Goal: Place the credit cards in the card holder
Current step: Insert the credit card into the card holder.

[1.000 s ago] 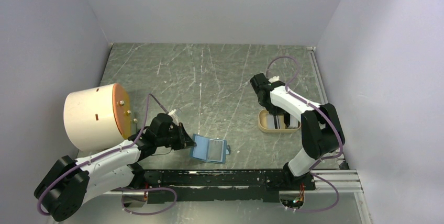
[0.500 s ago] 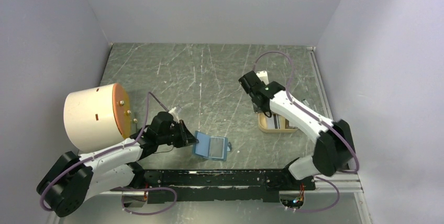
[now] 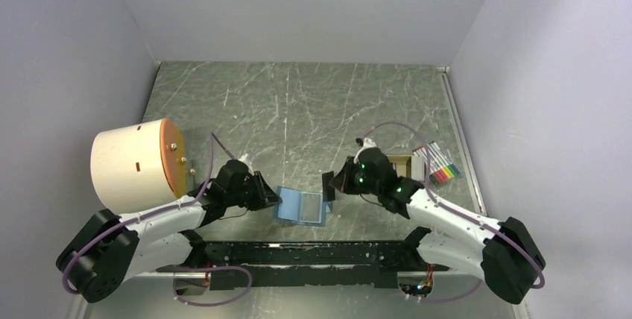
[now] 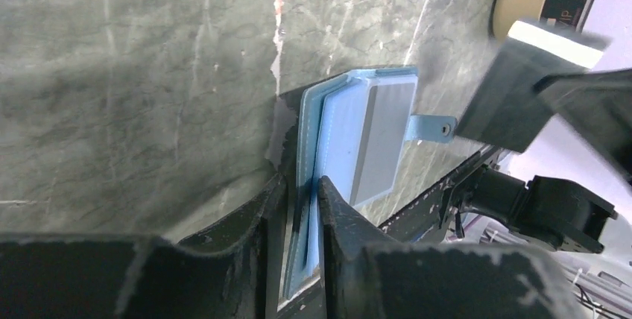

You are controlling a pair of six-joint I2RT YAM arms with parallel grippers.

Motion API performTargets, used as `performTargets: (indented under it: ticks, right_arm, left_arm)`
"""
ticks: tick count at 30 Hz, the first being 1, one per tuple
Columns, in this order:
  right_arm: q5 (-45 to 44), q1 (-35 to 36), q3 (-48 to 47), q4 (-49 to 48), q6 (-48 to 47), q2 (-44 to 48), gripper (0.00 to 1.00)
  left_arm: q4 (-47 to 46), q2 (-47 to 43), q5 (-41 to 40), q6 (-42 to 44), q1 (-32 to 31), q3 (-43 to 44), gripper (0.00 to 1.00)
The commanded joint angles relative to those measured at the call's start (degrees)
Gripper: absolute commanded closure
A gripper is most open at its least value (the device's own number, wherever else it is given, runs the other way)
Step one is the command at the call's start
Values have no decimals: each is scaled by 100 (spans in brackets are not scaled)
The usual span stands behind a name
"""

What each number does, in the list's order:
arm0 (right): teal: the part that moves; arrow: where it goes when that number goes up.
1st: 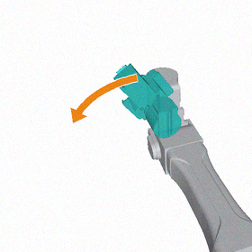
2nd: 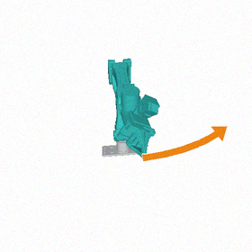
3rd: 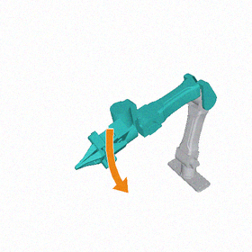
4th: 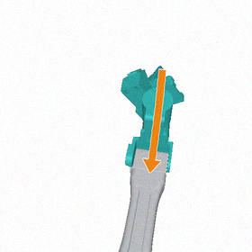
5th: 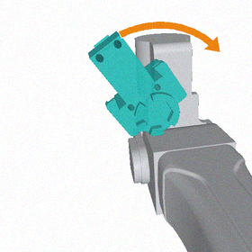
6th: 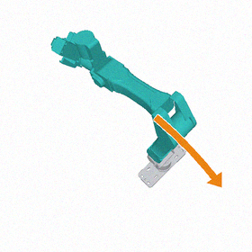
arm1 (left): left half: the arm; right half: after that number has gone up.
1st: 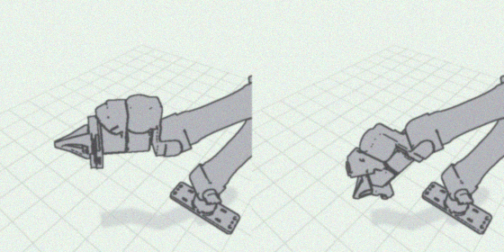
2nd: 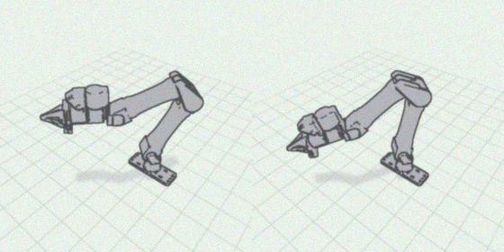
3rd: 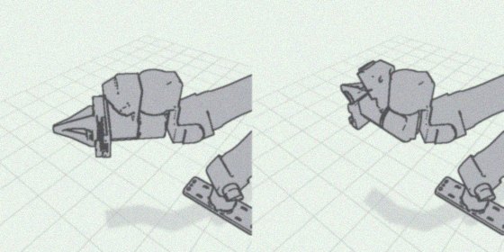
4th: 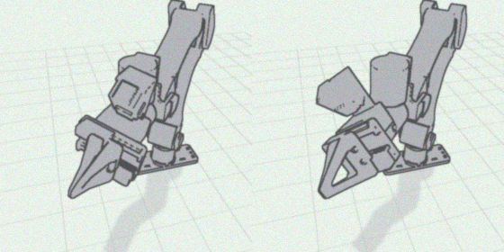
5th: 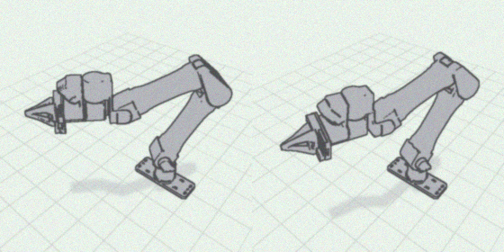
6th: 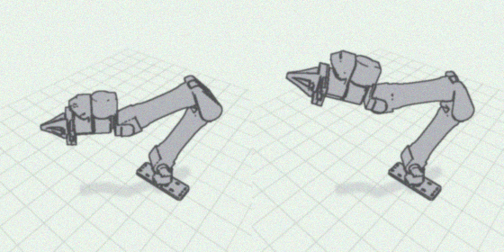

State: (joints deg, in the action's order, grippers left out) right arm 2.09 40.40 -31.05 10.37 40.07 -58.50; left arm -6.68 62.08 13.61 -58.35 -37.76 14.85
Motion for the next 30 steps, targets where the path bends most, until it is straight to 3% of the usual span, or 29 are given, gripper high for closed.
performTargets:
  ticks: [1,2,5,12,30]
  right_arm:
    - [667,376,1048,-2643,1378,34,100]
    - [598,502,1212,-2975,1523,-55,100]
    - [467,832,1431,-3661,1828,-443,100]
    - [-39,1329,1637,-4553,2023,-1234,100]
    - [-224,1425,1967,-5596,2540,-2449,100]
  left_arm:
    - [129,-104,-271,-45,45,-140,74]
    - [138,-90,-280,-36,41,-134,74]
    - [105,-58,-226,-9,39,-167,91]
    - [-132,-119,-106,-216,39,-404,91]
    - [-296,-38,-70,-300,32,-518,91]
